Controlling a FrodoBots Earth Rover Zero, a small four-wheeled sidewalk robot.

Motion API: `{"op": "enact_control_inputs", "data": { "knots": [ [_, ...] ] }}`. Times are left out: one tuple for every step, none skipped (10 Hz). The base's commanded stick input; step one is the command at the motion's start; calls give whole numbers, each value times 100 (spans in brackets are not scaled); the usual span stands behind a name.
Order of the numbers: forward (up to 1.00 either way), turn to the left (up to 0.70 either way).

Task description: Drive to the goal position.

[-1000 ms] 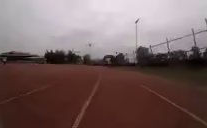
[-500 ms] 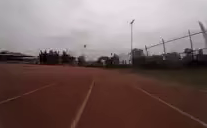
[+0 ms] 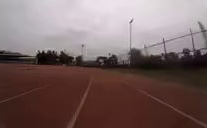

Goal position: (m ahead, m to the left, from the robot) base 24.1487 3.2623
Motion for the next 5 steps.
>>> {"op": "enact_control_inputs", "data": {
  "knots": [
    [70,0],
    [70,0],
    [70,0],
    [70,0],
    [70,-27]
  ]
}}
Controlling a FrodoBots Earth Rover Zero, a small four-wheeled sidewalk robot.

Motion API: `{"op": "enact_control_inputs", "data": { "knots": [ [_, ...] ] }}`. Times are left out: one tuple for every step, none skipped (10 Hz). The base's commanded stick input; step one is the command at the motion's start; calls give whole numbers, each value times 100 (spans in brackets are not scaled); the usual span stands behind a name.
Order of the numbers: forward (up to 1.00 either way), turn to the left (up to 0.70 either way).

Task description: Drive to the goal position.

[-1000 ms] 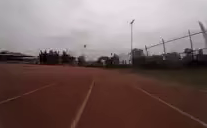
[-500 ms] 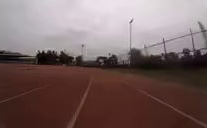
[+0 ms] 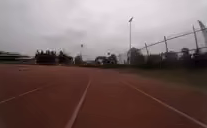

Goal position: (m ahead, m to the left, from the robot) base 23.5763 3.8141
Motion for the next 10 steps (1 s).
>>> {"op": "enact_control_inputs", "data": {
  "knots": [
    [70,-32],
    [70,-35],
    [70,-35],
    [70,-35],
    [70,-35],
    [70,-35],
    [70,-35],
    [70,-31],
    [70,-14],
    [70,0]
  ]
}}
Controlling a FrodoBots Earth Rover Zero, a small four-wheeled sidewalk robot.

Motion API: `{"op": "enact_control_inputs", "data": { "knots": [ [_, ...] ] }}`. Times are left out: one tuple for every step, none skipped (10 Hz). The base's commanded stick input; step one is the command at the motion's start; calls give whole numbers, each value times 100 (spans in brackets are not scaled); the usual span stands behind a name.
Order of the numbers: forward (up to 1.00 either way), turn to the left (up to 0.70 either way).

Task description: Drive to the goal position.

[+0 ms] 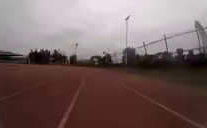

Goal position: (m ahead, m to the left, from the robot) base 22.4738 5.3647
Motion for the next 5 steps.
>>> {"op": "enact_control_inputs", "data": {
  "knots": [
    [70,0],
    [70,0],
    [70,0],
    [70,0],
    [70,0]
  ]
}}
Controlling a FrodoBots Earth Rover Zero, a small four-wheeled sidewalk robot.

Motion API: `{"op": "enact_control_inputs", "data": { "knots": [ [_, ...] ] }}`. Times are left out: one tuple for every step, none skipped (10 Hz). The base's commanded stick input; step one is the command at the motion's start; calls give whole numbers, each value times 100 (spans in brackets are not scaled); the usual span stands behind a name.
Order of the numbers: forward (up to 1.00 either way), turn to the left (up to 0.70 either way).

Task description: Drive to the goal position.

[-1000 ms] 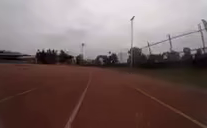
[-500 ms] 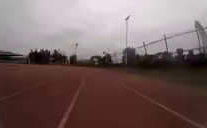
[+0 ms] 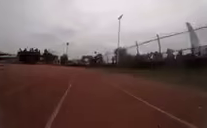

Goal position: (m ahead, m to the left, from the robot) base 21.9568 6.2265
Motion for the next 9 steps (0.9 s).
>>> {"op": "enact_control_inputs", "data": {
  "knots": [
    [70,0],
    [70,0],
    [70,-2],
    [70,-9],
    [70,-15],
    [70,-22],
    [70,-29],
    [70,0],
    [70,0]
  ]
}}
